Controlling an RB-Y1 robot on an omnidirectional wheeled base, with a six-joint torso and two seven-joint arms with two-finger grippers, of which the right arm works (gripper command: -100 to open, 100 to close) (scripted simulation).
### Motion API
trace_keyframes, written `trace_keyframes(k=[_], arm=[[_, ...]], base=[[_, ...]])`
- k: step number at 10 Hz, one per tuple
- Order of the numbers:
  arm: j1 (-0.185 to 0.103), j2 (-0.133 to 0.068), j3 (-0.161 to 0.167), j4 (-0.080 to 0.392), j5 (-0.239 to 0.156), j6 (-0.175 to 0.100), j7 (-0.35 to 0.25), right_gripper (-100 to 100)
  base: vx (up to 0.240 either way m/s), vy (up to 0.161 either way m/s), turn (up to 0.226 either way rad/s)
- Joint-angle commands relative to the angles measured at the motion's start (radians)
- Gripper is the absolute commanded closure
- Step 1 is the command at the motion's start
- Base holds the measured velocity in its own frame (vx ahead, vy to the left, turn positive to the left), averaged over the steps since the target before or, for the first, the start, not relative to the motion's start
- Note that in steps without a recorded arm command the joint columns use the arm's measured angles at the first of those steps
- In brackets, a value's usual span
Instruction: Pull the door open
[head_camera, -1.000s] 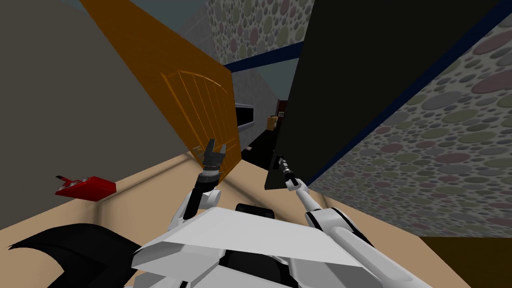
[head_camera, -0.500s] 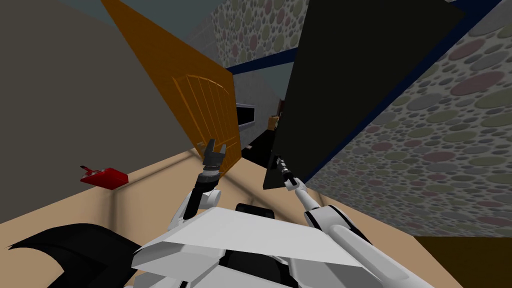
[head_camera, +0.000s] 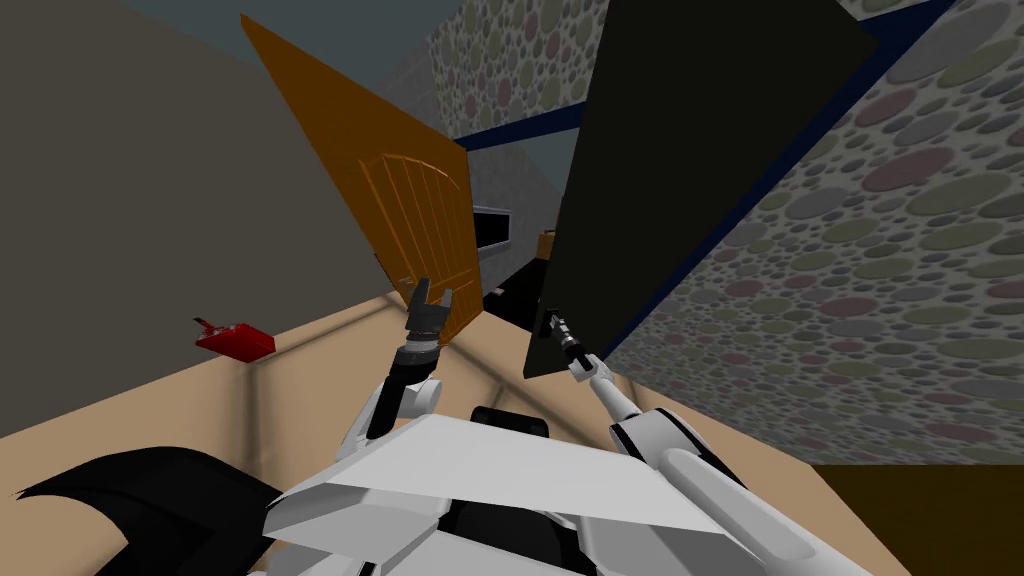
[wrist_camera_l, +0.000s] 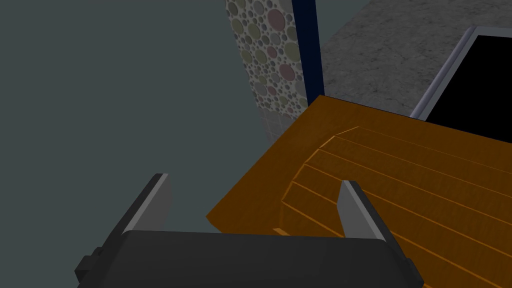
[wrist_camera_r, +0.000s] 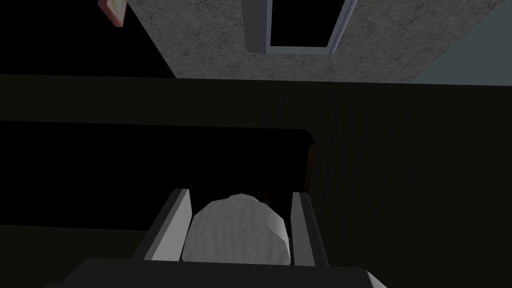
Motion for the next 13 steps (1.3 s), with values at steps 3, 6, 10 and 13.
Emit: trace_keyframes(k=[3, 6, 10, 13], arm=[[0.008, -0.019, 0.054, -0.018, 0.021, -0.021, -0.049, 100], [0.009, -0.02, 0.071, -0.016, 0.028, -0.029, -0.062, 100], [0.015, -0.053, 0.137, -0.036, 0.053, -0.082, -0.121, 100], [0.019, -0.082, 0.19, -0.058, 0.074, -0.125, -0.171, 100]], base=[[-0.175, -0.158, 0.026], [-0.123, -0.127, 0.027], [-0.099, -0.14, 0.017], [-0.121, -0.151, -0.006]])
